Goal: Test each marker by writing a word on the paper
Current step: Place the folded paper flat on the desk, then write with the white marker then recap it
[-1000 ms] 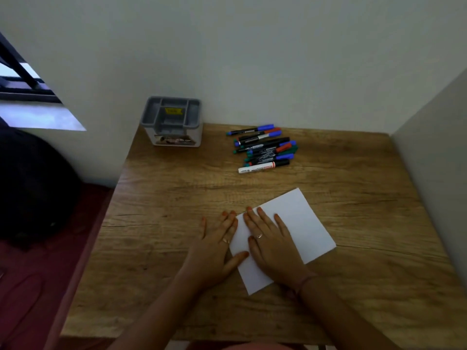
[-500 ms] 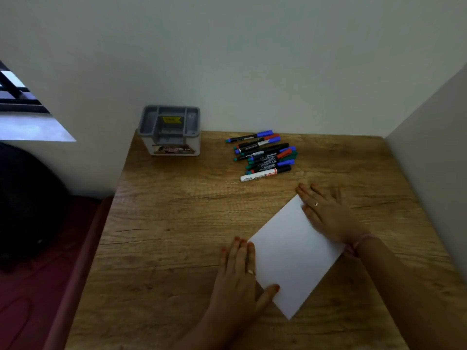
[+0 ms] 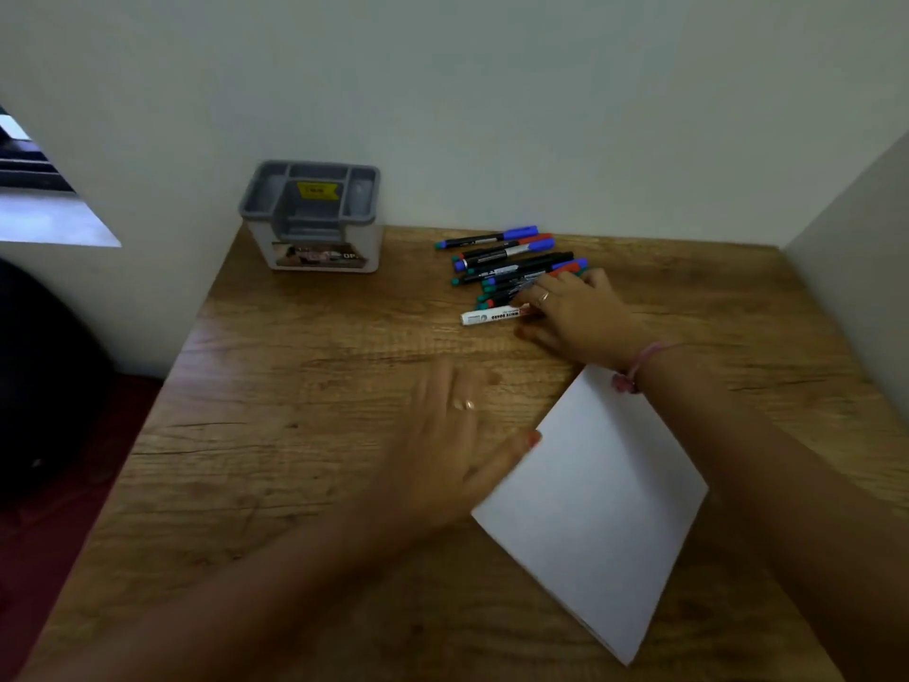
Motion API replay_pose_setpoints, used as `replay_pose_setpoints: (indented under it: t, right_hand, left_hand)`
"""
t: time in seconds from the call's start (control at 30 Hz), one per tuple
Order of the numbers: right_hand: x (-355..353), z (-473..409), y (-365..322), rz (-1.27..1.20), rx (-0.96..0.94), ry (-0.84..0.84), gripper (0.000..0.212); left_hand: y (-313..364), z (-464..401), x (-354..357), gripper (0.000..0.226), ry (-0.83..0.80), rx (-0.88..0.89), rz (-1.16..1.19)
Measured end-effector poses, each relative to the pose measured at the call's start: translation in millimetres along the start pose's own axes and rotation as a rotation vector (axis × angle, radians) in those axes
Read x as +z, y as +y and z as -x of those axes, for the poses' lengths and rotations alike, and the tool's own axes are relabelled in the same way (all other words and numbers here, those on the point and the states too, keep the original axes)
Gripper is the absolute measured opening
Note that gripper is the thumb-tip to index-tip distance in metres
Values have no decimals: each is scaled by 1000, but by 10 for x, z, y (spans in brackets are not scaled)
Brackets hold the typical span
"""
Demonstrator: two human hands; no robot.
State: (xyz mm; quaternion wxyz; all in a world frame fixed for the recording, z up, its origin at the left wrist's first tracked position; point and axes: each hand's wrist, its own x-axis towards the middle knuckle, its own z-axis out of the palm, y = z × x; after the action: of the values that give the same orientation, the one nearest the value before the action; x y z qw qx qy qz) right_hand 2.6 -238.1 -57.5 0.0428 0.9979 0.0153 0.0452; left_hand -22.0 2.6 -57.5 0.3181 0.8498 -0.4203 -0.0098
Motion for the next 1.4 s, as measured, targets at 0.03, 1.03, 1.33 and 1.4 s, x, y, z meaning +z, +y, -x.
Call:
replay_pose_setpoints:
  t: [0.03, 1.03, 1.33, 1.4]
  right_hand:
    - [-1, -20, 10, 10, 0, -20, 39]
    - [-728, 1811, -1781, -1700, 11, 569, 18]
    - [-662, 1842, -1679, -1785, 43, 615, 19]
    - [-636, 1789, -1620, -1752, 79, 615, 20]
  left_hand:
    - [-81, -84, 17, 53, 47, 3, 79]
    - [816, 915, -281, 20, -136, 82, 1027]
    - [795, 774, -187, 18, -269, 10, 973]
    - [722, 684, -188, 26, -349, 16, 954]
